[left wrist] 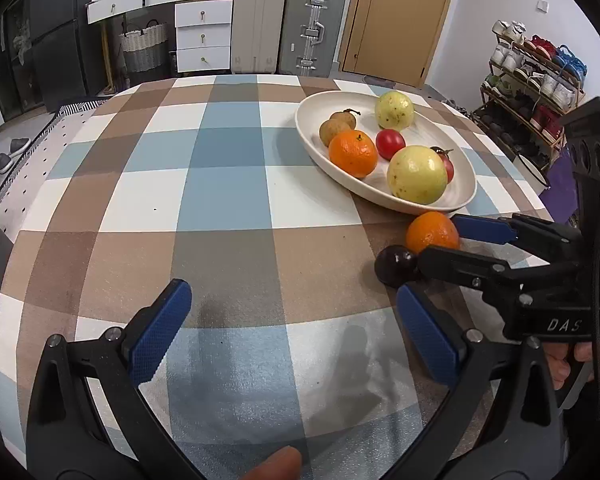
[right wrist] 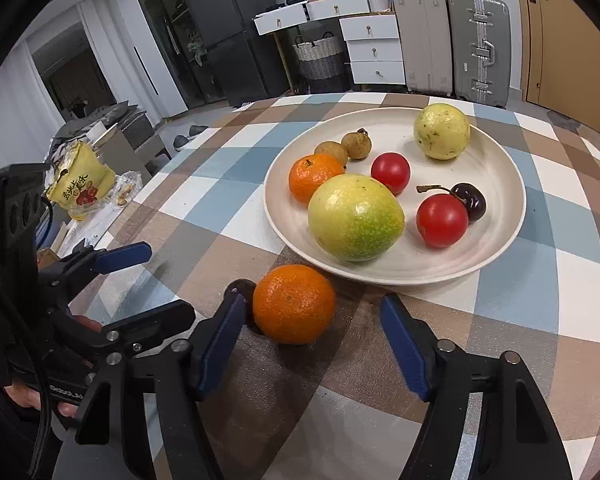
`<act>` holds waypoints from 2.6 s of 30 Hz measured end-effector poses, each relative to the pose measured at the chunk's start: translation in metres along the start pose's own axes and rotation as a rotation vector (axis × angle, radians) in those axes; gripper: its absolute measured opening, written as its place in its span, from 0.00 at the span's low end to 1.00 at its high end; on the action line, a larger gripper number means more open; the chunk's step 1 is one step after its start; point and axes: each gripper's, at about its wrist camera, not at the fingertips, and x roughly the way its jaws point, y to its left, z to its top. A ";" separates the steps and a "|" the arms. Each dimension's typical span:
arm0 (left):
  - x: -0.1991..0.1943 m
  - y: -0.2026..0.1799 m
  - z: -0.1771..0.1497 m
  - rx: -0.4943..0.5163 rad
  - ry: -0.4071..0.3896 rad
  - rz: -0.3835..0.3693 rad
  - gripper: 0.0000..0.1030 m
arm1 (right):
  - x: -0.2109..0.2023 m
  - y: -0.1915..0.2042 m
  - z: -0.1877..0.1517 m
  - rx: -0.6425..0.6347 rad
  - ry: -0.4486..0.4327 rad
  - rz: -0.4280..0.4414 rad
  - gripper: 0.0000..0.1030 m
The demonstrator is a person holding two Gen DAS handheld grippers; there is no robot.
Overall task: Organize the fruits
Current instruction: 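Move both tools toward the last orange and dark plum, then grasp the orange with the right tool while the left tool grasps the dark plum, then carry the orange and plum over the plate and release both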
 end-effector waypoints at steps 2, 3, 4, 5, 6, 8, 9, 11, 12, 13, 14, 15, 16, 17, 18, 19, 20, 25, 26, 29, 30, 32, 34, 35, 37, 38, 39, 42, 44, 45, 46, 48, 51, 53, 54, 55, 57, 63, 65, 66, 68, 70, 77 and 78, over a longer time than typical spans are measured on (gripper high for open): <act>0.000 0.000 -0.001 -0.001 -0.001 -0.003 1.00 | 0.000 -0.001 0.000 0.001 0.002 0.020 0.60; 0.001 0.000 -0.001 0.000 0.002 -0.002 1.00 | 0.000 -0.001 0.000 0.001 0.002 0.029 0.57; 0.001 0.000 -0.001 -0.001 0.003 -0.001 1.00 | -0.001 0.000 -0.001 0.000 0.000 0.034 0.55; 0.001 0.000 -0.001 -0.001 0.003 -0.002 1.00 | -0.001 -0.001 -0.001 0.001 -0.002 0.040 0.48; 0.001 0.000 -0.002 0.000 0.003 -0.002 1.00 | -0.001 -0.001 -0.002 0.006 -0.001 0.055 0.43; 0.001 0.000 -0.002 0.000 0.004 -0.003 1.00 | -0.001 0.000 -0.003 0.006 -0.009 0.068 0.41; 0.002 0.000 -0.002 -0.001 0.004 -0.002 1.00 | -0.002 0.000 -0.005 0.003 -0.012 0.073 0.41; 0.002 -0.001 -0.001 -0.002 0.006 -0.001 0.99 | -0.004 0.001 -0.008 0.003 -0.022 0.082 0.40; 0.002 -0.001 -0.001 -0.002 0.005 -0.001 0.99 | -0.005 0.001 -0.010 0.005 -0.022 0.083 0.40; 0.002 -0.001 -0.001 -0.002 0.007 0.000 0.99 | -0.007 0.001 -0.011 0.006 -0.028 0.082 0.40; 0.002 -0.001 -0.001 0.000 0.008 -0.001 1.00 | -0.009 0.001 -0.012 0.007 -0.033 0.081 0.40; 0.003 -0.001 -0.001 0.001 0.011 -0.006 1.00 | -0.011 0.002 -0.014 0.003 -0.035 0.074 0.40; 0.002 -0.002 -0.001 0.003 0.012 -0.009 0.99 | -0.013 0.000 -0.014 0.003 -0.037 0.069 0.40; 0.003 -0.004 -0.001 0.006 0.014 -0.011 0.99 | -0.015 -0.001 -0.015 0.006 -0.039 0.068 0.40; 0.002 -0.005 -0.001 0.008 0.015 -0.012 0.99 | -0.017 -0.002 -0.016 0.010 -0.041 0.068 0.40; 0.003 -0.006 -0.001 0.011 0.018 -0.009 0.99 | -0.020 -0.003 -0.017 0.012 -0.043 0.065 0.40; 0.003 -0.008 -0.001 0.014 0.019 -0.004 0.99 | -0.023 -0.004 -0.019 0.018 -0.050 0.060 0.40; 0.007 -0.020 0.001 0.050 0.032 0.007 0.99 | -0.037 -0.019 -0.024 0.068 -0.076 0.034 0.40; 0.008 -0.022 0.001 0.058 0.038 0.002 1.00 | -0.040 -0.022 -0.025 0.077 -0.081 0.026 0.40; 0.012 -0.030 0.005 0.074 0.041 -0.014 0.95 | -0.049 -0.031 -0.029 0.099 -0.093 0.013 0.40; 0.014 -0.033 0.006 0.083 0.047 -0.022 0.91 | -0.052 -0.035 -0.030 0.109 -0.099 0.009 0.40; 0.019 -0.041 0.007 0.110 0.064 -0.036 0.85 | -0.056 -0.041 -0.033 0.123 -0.106 0.003 0.40; 0.024 -0.050 0.007 0.142 0.077 -0.019 0.78 | -0.060 -0.046 -0.035 0.131 -0.110 -0.005 0.40; 0.025 -0.053 0.007 0.161 0.073 -0.014 0.76 | -0.062 -0.048 -0.036 0.136 -0.112 -0.007 0.40; 0.026 -0.062 0.007 0.196 0.069 -0.022 0.68 | -0.065 -0.053 -0.038 0.146 -0.115 -0.012 0.40; 0.027 -0.065 0.007 0.205 0.070 -0.024 0.66 | -0.066 -0.055 -0.039 0.149 -0.115 -0.015 0.40; 0.028 -0.068 0.007 0.214 0.071 -0.023 0.63 | -0.067 -0.056 -0.040 0.153 -0.116 -0.018 0.40; 0.030 -0.074 0.010 0.224 0.068 -0.039 0.47 | -0.069 -0.060 -0.043 0.162 -0.118 -0.022 0.40; 0.030 -0.077 0.011 0.230 0.067 -0.049 0.35 | -0.070 -0.060 -0.044 0.163 -0.117 -0.022 0.40; 0.030 -0.078 0.012 0.233 0.067 -0.054 0.27 | -0.070 -0.061 -0.045 0.164 -0.118 -0.023 0.40; 0.030 -0.078 0.012 0.231 0.066 -0.051 0.25 | -0.070 -0.061 -0.045 0.164 -0.118 -0.022 0.40; 0.029 -0.076 0.014 0.212 0.068 -0.067 0.25 | -0.071 -0.061 -0.046 0.164 -0.118 -0.023 0.40; 0.026 -0.074 0.015 0.201 0.058 -0.079 0.25 | -0.071 -0.061 -0.046 0.160 -0.117 -0.025 0.40; 0.021 -0.073 0.015 0.198 0.047 -0.087 0.25 | -0.073 -0.060 -0.046 0.160 -0.118 -0.025 0.40; 0.019 -0.073 0.015 0.196 0.043 -0.089 0.25 | -0.074 -0.060 -0.046 0.159 -0.120 -0.027 0.40; 0.017 -0.072 0.015 0.195 0.039 -0.092 0.25 | -0.074 -0.059 -0.046 0.158 -0.122 -0.029 0.40; 0.011 -0.070 0.017 0.188 0.024 -0.098 0.25 | -0.077 -0.058 -0.046 0.154 -0.126 -0.029 0.40; -0.008 -0.067 0.024 0.171 -0.016 -0.108 0.25 | -0.086 -0.052 -0.039 0.132 -0.145 -0.025 0.40; -0.015 -0.066 0.028 0.168 -0.033 -0.110 0.24 | -0.092 -0.050 -0.036 0.125 -0.158 -0.028 0.40; -0.018 -0.065 0.030 0.167 -0.040 -0.112 0.25 | -0.094 -0.049 -0.034 0.122 -0.162 -0.031 0.40; -0.024 -0.065 0.035 0.166 -0.056 -0.110 0.25 | -0.099 -0.048 -0.030 0.115 -0.172 -0.036 0.40; -0.031 -0.065 0.040 0.165 -0.073 -0.107 0.24 | -0.103 -0.047 -0.026 0.110 -0.181 -0.039 0.40; -0.048 -0.060 0.055 0.155 -0.117 -0.097 0.25 | -0.119 -0.042 -0.013 0.075 -0.210 -0.053 0.40; -0.050 -0.059 0.057 0.154 -0.122 -0.094 0.24 | -0.120 -0.043 -0.012 0.074 -0.215 -0.055 0.40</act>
